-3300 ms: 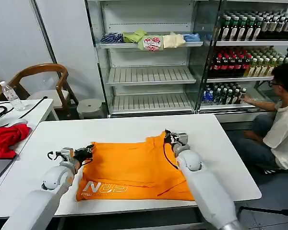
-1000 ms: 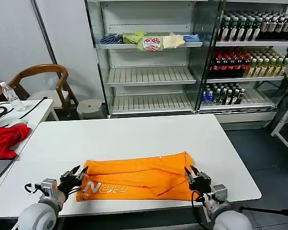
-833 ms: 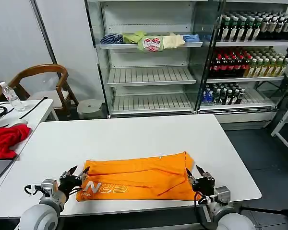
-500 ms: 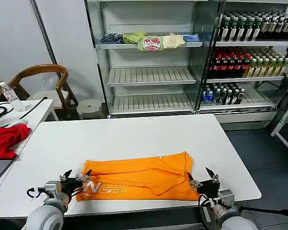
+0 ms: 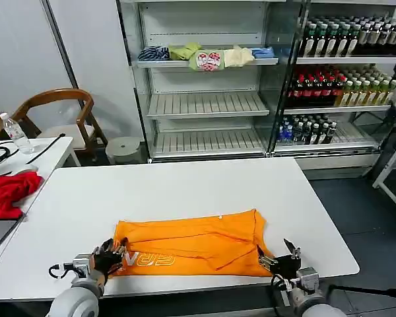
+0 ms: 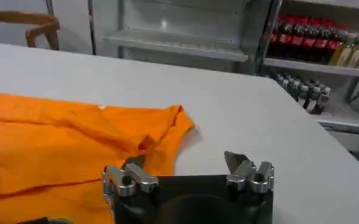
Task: Fold and organize the clothes.
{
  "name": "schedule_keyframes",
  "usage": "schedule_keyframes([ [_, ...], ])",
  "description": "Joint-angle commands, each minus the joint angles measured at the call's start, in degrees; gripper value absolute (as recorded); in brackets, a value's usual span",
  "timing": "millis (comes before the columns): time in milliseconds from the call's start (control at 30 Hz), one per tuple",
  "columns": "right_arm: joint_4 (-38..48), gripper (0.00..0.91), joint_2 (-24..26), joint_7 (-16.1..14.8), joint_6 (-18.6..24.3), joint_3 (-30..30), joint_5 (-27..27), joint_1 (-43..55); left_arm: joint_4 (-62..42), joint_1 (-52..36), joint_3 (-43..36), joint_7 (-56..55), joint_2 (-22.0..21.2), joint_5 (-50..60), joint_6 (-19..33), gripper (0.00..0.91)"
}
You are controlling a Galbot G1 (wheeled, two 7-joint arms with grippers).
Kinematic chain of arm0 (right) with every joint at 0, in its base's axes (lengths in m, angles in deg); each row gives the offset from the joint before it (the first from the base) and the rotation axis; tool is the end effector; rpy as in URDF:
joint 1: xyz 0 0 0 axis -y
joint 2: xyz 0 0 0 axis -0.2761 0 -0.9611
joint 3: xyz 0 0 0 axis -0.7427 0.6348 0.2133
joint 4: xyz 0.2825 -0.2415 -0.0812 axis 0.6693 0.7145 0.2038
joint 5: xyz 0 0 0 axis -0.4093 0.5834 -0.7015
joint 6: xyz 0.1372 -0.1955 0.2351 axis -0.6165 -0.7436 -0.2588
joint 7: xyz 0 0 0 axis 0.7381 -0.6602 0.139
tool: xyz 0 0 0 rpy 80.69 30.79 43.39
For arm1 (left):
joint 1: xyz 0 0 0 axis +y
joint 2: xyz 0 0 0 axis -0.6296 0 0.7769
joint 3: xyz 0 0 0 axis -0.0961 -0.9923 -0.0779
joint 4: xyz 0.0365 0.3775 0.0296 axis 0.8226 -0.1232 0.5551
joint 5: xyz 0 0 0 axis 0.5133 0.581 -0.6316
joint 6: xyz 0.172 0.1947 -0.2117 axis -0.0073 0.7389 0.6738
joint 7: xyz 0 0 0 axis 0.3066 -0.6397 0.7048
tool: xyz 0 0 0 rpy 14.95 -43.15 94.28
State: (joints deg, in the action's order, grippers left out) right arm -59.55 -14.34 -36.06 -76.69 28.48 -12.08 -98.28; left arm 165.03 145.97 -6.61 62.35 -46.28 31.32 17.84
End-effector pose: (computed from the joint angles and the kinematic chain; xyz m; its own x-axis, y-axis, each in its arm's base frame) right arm 0.1795 -0.0662 -0.3179 -0.9010 -0.1036 0.4212 -0.1649 0.9800 -0.1117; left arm 0.2218 0.1071 -0.3288 -0.8468 -0.0299 0.5311 -0.0284 0.9995 0.0109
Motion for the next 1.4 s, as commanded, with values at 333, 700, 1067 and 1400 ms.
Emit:
schedule_keyframes([
  [333, 1.78, 0.907, -0.21, 0.47, 0.11, 0.17, 0.78, 0.74, 0.55, -0.32, 3.27, 1.29, 1.72, 2.77, -2.0, 0.0],
  [700, -1.03, 0.907, 0.14, 1.01, 0.26, 0.12, 0.99, 1.43, -5.48, 4.91, 23.56, 6.04, 16.99, 2.22, -5.13, 0.0],
  [1067, -7.34, 0.907, 2.53, -1.89, 8.72, -6.28, -1.91, 2.26, 11.62, 5.32, 19.41, 5.62, 11.59, 0.51, -7.38, 0.0],
  [1400, -7.37, 0.907, 3.81, -2.55, 8.6, -12.52, -2.79, -0.64, 15.48, 0.45, -0.2, 7.71, 0.61, 10.08, -6.47, 0.0],
])
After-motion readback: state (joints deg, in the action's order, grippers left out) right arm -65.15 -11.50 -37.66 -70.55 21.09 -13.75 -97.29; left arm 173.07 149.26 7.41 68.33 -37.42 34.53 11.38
